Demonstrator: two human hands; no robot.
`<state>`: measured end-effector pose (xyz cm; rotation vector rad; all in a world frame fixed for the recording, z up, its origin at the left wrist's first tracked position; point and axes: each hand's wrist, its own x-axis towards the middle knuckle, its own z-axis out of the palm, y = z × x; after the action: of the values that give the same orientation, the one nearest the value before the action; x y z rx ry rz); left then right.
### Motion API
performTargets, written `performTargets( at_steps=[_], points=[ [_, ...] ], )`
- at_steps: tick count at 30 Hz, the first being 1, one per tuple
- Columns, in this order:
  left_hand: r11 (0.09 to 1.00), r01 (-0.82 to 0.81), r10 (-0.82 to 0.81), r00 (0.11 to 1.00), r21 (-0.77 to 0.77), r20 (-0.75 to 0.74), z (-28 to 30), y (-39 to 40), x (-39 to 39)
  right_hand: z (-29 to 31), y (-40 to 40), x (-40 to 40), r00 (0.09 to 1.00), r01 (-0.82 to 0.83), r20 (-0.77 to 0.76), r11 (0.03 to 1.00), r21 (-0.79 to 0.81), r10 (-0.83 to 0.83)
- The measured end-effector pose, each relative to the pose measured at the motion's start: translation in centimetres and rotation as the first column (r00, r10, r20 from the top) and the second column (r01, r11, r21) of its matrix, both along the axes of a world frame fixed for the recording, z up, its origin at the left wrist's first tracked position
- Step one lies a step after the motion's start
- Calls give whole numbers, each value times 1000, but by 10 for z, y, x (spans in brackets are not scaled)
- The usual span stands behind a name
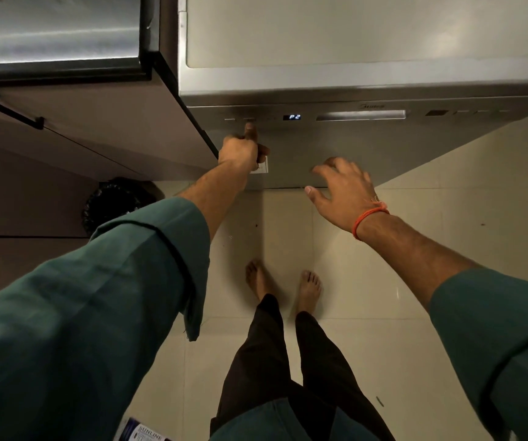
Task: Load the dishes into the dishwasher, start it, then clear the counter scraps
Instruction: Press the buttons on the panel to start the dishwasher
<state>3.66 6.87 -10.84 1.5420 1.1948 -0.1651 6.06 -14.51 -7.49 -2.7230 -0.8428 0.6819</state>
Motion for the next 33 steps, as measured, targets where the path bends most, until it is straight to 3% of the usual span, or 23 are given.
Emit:
performTargets(
  at_steps=[33],
  points=[
    [995,-76,81,993,-60,83,7,0,2,-12,3,2,1000,-20,4,1000,-5,20]
  ],
)
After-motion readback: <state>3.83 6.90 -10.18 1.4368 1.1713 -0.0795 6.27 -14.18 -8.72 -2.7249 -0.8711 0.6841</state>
